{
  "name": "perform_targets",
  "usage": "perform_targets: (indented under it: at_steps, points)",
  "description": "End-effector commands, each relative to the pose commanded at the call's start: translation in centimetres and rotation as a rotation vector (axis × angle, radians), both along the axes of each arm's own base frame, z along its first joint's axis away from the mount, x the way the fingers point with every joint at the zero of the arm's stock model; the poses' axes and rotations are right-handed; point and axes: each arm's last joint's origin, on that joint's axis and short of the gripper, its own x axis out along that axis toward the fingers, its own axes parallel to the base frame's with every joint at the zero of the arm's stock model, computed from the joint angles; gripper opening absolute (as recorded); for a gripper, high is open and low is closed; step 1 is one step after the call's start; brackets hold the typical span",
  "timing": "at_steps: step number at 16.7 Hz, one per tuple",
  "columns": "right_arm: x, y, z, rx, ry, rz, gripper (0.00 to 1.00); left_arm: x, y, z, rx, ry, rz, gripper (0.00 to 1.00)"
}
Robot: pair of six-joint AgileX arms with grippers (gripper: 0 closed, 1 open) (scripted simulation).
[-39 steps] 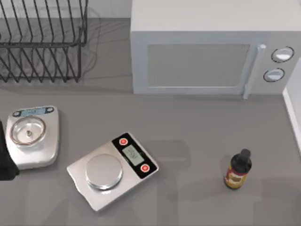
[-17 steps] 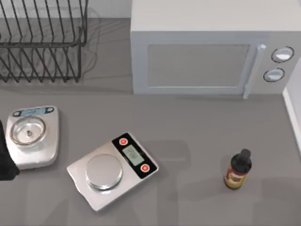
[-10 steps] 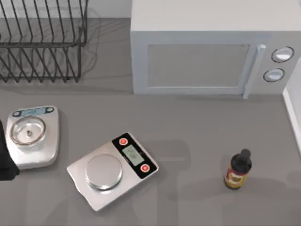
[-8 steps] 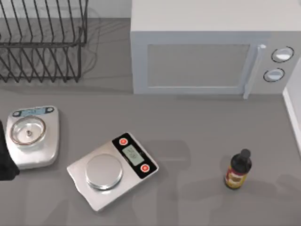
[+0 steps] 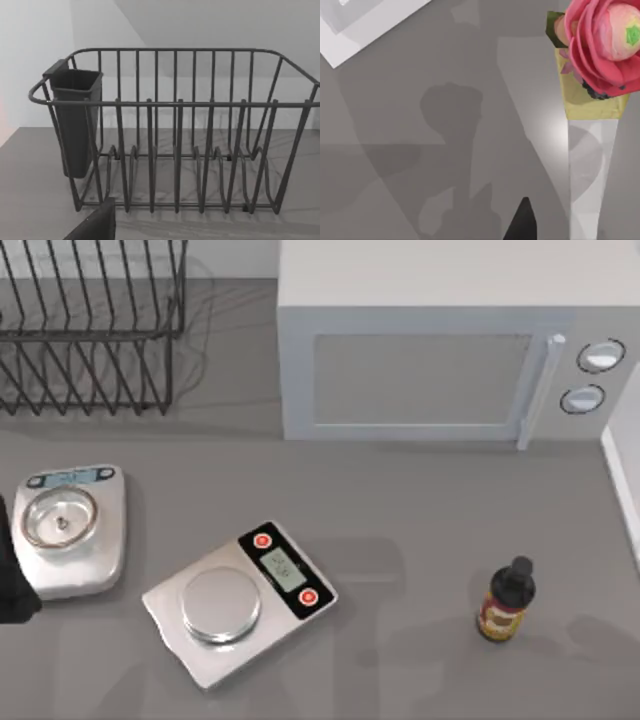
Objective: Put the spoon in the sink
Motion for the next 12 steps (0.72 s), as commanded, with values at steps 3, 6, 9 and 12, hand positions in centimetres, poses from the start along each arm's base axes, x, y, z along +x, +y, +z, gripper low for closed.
perform_targets:
  at_steps: [3,6,9,12]
  points:
    - [1.2,-0.3,0.5,0.005,0.023,-0.008,0.00,0.0,0.0,0.0,0.000,0.000,0.000,1.00]
    - [4.5,-0.9,1.3,0.016,0.072,-0.015,0.00,0.0,0.0,0.0,0.000,0.000,0.000,1.00]
    - [9.6,-1.7,2.5,0.021,0.104,-0.016,0.00,0.0,0.0,0.0,0.000,0.000,0.000,1.00]
    - [15.6,-2.5,3.5,0.021,0.103,-0.016,0.00,0.0,0.0,0.0,0.000,0.000,0.000,1.00]
